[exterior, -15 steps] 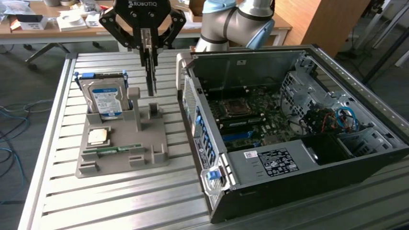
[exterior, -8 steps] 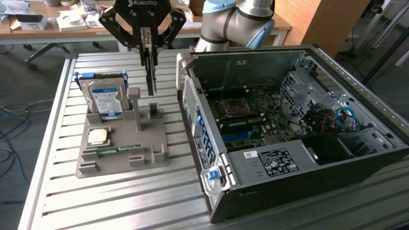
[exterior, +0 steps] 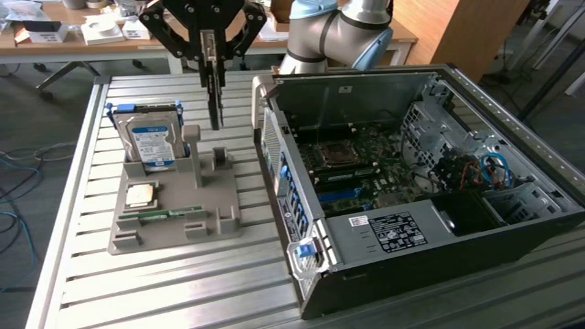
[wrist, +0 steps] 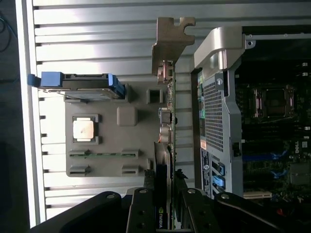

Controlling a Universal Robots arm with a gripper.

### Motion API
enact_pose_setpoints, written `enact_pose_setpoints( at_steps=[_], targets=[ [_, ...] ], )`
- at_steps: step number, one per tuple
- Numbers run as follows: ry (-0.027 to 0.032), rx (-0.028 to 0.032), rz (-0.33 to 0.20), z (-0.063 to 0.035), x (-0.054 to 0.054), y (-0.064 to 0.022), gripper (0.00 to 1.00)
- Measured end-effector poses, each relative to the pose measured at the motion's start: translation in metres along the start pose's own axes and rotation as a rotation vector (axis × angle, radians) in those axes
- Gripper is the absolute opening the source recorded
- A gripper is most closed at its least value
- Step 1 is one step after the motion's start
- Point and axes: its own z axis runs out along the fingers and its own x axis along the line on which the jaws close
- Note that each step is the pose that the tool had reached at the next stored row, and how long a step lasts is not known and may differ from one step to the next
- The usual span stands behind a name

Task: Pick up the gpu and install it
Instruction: 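Pick up the gpu and move the gpu toward the slot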

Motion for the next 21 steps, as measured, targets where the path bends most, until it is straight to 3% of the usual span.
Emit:
enact_pose_setpoints(
  at_steps=[7,21],
  targets=[
    [0.0002,0.0002,0.0,-0.0002,0.0,0.0,0.27],
    [-0.0001,-0.0001,0.0,0.0003,-0.013,0.0009,0.27]
  ],
)
